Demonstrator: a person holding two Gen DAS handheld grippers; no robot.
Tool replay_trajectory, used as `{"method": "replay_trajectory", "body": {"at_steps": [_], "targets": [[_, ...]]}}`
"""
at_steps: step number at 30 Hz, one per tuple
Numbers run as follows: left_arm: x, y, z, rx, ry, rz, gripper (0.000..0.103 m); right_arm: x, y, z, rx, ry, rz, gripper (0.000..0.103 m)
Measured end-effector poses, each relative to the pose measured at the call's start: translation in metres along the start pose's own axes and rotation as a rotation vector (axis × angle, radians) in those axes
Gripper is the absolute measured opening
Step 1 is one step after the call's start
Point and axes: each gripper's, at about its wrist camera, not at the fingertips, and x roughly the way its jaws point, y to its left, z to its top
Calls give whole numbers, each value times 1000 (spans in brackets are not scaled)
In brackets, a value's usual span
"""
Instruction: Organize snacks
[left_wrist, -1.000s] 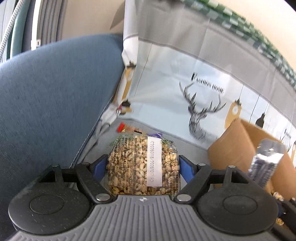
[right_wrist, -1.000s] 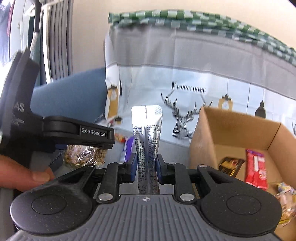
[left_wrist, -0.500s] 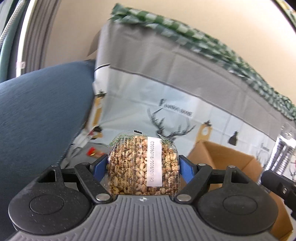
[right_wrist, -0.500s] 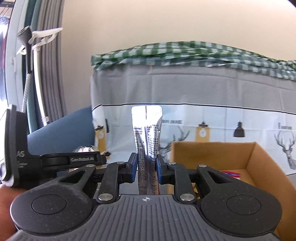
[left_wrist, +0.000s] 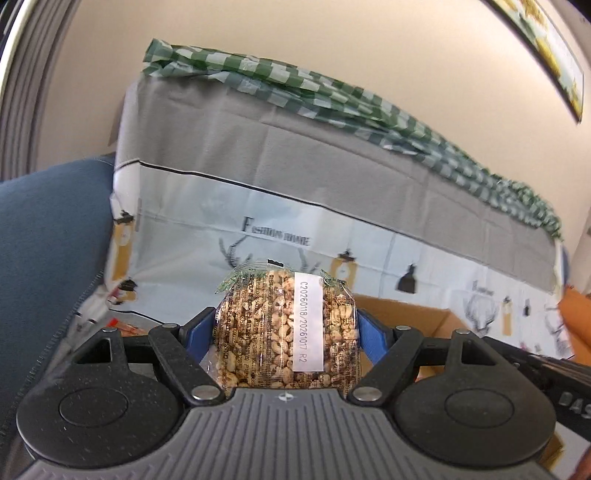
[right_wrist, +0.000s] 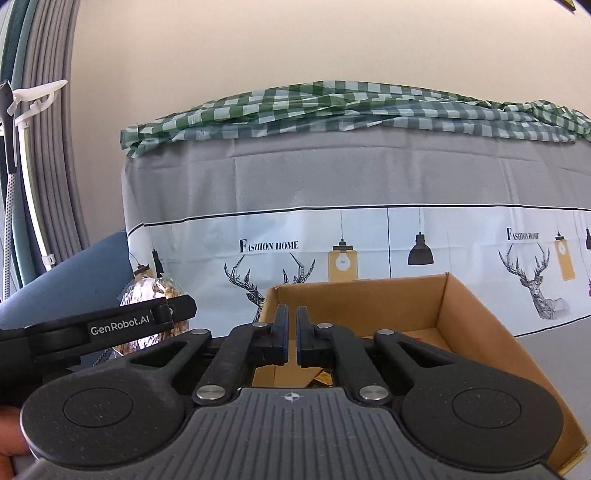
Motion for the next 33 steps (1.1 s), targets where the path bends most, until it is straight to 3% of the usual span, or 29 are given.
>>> {"method": "replay_trajectory", "body": {"at_steps": [3, 7, 13, 18, 22, 28, 33], "targets": [[2, 23, 4, -37, 5, 60, 83, 1, 8, -2, 9, 19, 45, 6], [-4, 66, 15, -114, -5, 162, 83, 1, 36, -11, -33, 40, 100, 28], [-15, 105, 27, -182, -16, 242, 83, 13, 82, -26, -36, 127, 186, 29], [-14, 110, 26, -177, 13, 241, 83, 45, 111, -50, -15, 229, 169, 32], [-9, 108, 22, -157, 44, 221, 83, 80, 125, -74, -19, 343, 69, 55], [-3, 103, 15, -121, 94, 184, 83, 120, 123, -98, 54, 449, -25, 77], [-1, 102, 14, -108, 109, 160, 83, 143, 131, -112, 58, 478, -31, 78]]}}
